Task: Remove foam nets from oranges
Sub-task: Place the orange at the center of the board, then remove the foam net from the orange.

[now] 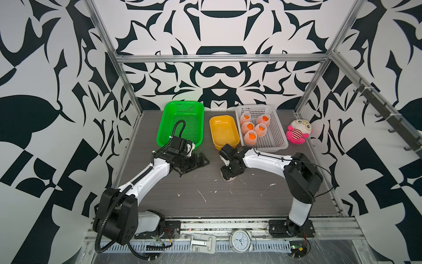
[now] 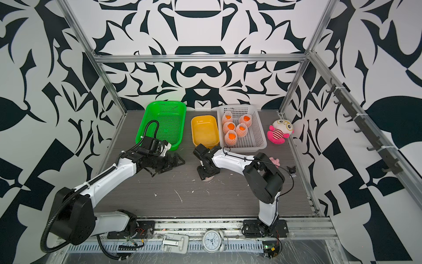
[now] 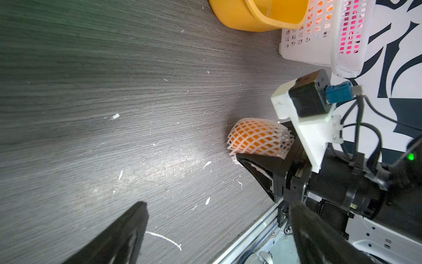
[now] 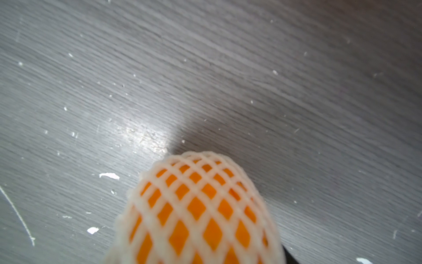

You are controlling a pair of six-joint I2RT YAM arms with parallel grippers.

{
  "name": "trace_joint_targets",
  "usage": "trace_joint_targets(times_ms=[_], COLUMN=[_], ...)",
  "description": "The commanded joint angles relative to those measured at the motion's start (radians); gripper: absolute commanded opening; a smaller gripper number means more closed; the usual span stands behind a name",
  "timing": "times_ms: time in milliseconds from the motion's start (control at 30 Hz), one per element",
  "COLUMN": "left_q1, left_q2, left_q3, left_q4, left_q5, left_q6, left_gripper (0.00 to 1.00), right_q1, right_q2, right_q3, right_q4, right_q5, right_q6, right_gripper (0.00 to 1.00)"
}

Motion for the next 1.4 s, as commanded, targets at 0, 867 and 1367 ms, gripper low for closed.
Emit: trace_joint_targets(times_ms=[0,867,1367], left_q1=[0.004,0.002,0.003], left_q2=[0.011,0.026,0.024], left_q3=[-0.012,-0.031,-0.035], left_q4=[-0.004,0.033,0.034], left_q5=[0.024,0.050,0.056], left_q6=[0.009,0.007,0.010], left_gripper=[1.00,1.00,0.99], right_q1=[0.006,0.006,0.007], right_q2=[-0.032,-0.116,-0.027], right_q3=[0.008,-0.046,0.024], right_q4=[0.002,0.008,0.003], right_q5=[-0.007,0.010,0.006], right_q6=[0.012,0.008,-0.048], right_gripper=[0.65,0.84,0.91])
